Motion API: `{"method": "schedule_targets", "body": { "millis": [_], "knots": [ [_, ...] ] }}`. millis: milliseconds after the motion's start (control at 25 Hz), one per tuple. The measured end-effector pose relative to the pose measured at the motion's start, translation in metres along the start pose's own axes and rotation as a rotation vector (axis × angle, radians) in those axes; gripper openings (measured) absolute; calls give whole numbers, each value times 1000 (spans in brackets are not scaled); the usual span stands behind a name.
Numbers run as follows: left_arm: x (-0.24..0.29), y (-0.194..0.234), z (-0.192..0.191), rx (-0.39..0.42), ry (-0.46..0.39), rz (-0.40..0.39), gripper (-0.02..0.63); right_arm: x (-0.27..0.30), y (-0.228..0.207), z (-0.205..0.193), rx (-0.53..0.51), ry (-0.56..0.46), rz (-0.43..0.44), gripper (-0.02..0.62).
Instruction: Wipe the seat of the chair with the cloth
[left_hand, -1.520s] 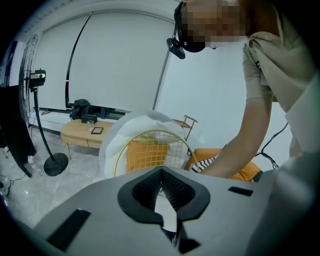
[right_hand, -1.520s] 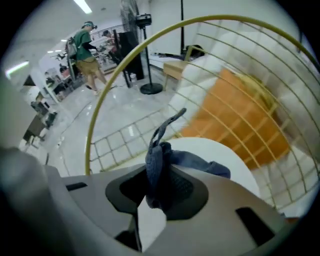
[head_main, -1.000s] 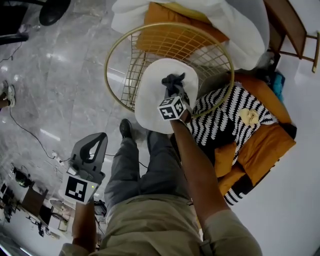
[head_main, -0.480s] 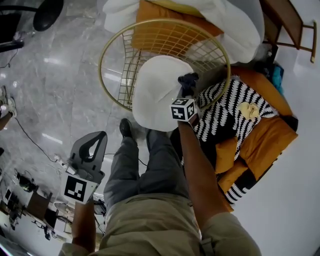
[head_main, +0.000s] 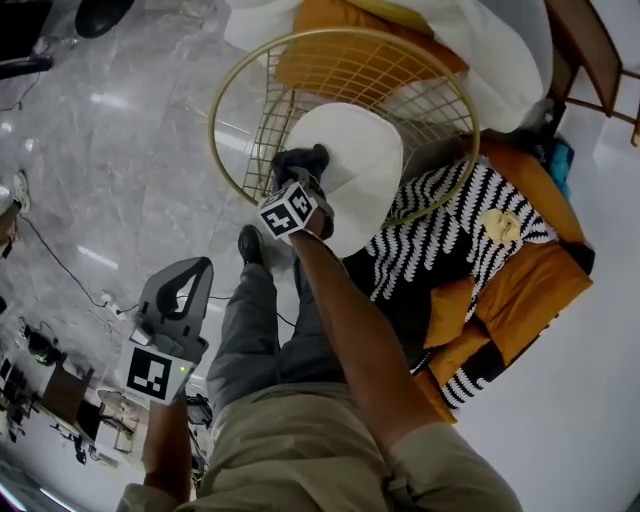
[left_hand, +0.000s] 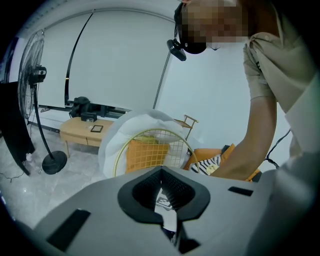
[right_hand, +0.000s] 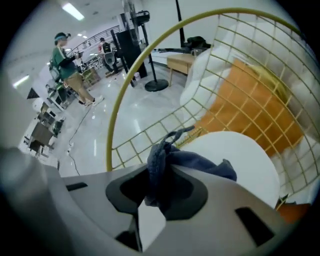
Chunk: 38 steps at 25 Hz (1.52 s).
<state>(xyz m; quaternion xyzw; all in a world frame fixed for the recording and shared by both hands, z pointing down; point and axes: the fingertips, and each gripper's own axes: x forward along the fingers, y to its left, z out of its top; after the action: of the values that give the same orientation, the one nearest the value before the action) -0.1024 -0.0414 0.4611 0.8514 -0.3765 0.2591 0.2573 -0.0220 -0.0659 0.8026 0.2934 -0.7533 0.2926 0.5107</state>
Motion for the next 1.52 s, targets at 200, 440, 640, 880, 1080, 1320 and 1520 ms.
{"method": "schedule_targets", "body": {
  "millis": [200,440,640,880,1080,1320,1520],
  "knots": [
    [-1,1,-1,5,8,-4,15,-9,-17,-13,-8,0,-44,84],
    [5,-5,8,29,-2,-27,15,-67,-124,-89,89,6,-290,83],
    [11,-15,13,43,-2,-46,15,-117,-198,-157,231,68,-469,81],
    [14,-20,18,52,-20,-57,15,-119,-197,-164,248,84,-485,81],
    [10,-18,10,41,-36,-29,15,-72,-132,-120,185,55,-350,81],
    [4,-21,2,10,-17,-24,15,-21,7,-52,-8,54,-32,81],
    [4,-14,5,22,-29,-20,15,-13,45,-31,-84,33,54,81]
  ]
}}
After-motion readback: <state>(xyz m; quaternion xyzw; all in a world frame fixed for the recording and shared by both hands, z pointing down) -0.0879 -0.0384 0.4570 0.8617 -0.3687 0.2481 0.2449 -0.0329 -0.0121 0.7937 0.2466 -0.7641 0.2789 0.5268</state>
